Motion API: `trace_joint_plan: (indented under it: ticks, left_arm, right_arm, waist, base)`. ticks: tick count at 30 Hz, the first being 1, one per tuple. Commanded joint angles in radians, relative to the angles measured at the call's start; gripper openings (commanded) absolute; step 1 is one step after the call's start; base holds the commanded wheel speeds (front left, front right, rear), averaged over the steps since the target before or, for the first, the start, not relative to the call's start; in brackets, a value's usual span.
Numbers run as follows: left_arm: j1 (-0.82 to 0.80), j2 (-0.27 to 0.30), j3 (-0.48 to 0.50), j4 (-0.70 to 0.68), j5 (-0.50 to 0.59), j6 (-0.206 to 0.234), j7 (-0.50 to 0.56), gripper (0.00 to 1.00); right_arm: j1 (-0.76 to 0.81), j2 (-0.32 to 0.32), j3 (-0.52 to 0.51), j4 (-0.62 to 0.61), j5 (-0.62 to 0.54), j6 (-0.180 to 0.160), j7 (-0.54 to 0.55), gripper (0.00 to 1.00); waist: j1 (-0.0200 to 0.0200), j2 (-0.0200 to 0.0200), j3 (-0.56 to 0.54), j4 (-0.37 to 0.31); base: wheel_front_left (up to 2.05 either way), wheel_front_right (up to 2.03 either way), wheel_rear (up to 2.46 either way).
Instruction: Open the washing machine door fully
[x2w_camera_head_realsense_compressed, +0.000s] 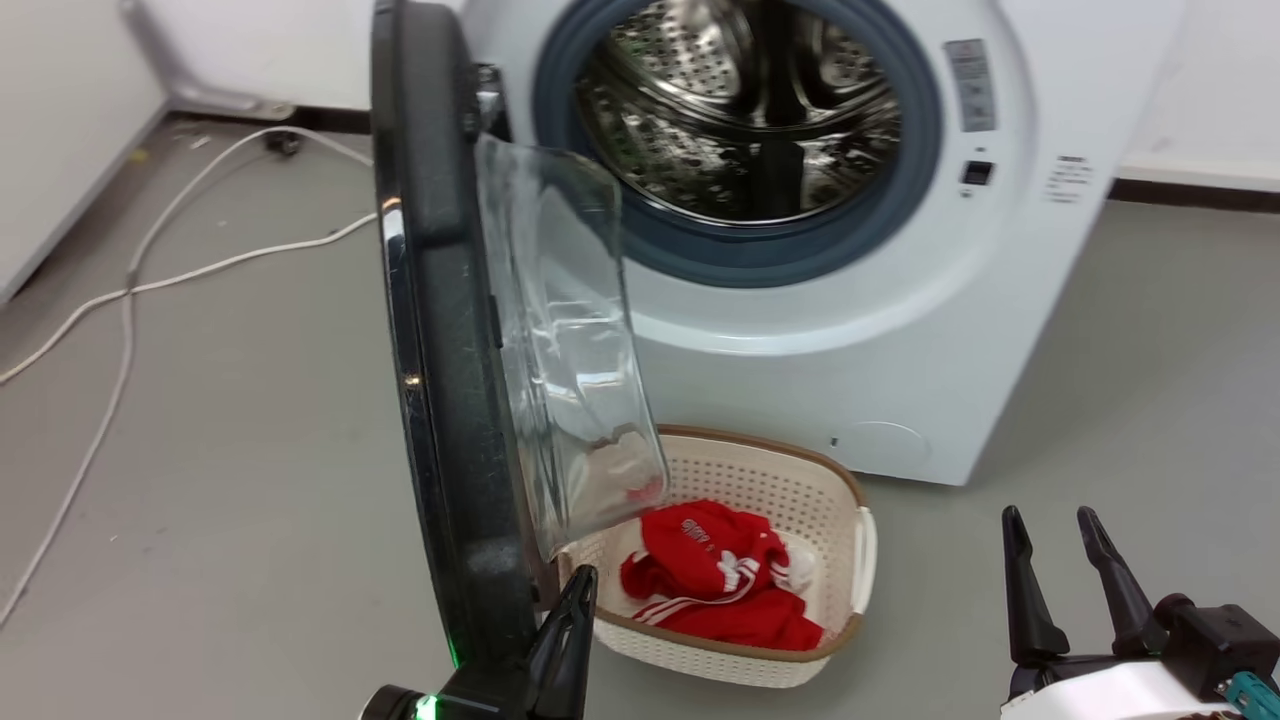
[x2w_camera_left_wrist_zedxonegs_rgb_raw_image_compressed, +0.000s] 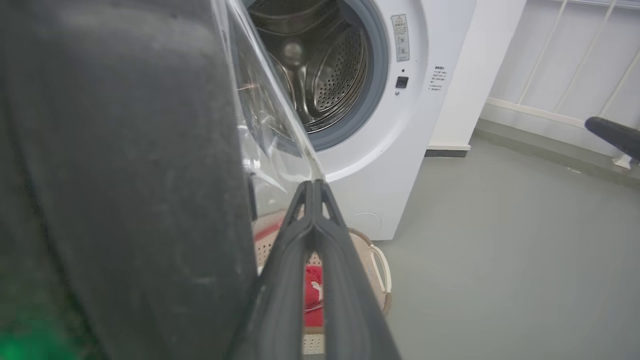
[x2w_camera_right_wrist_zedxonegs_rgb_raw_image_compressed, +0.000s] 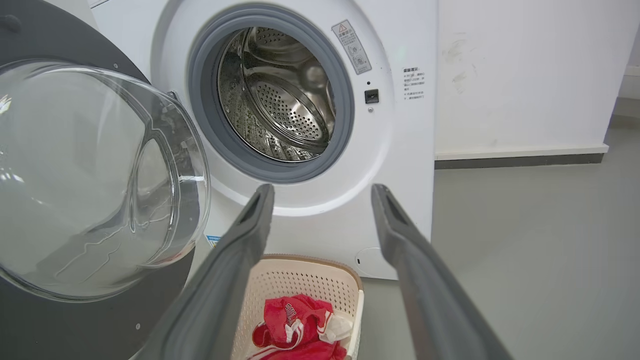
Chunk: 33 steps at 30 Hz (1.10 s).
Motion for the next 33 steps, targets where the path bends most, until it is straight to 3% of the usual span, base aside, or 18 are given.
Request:
trace_joint_plan:
  ticks: [1,8,15,23,33]
  left_arm:
    - [0.007,0.012,0.015,-0.004,-0.003,0.009,0.0,0.0]
    - [0.025,0.03,0.043,-0.024,-0.012,0.04,0.001,0.0]
    - [0.035,0.061,0.103,-0.032,-0.023,0.074,-0.001,0.0]
    - [-0.029,0.124,0.205,-0.002,-0.034,0.099,-0.003,0.0]
    - [-0.1,0.202,0.407,0.056,-0.068,0.128,-0.003,0.0]
  right_arm:
    - [0.003,0.001,-0.001,-0.001,0.006,-0.001,-0.001,1.0]
    - [-0.017,0.001,0.004,0.005,0.01,-0.001,-0.002,1.0]
    - [-0.026,0.001,0.005,0.01,0.012,-0.001,-0.002,1.0]
    - [-0.037,0.001,0.01,0.005,0.0,-0.001,0.0,1.0]
    - [-0.046,0.001,-0.006,-0.011,-0.015,-0.001,0.014,1.0]
  waist:
    - [0.0,0.0,0.006,0.053]
    - [0.0,0.0,0.015,0.138]
    - [0.0,0.0,0.019,0.169]
    - [0.0,0.0,0.035,0.153]
    - [0.0,0.0,0.067,0.105]
  base:
    - [0.0,0.0,0.0]
    - [0.0,0.0,0.0]
    - [0.0,0.0,0.0]
    - [0.0,0.0,0.0]
    - [0.0,0.0,0.0]
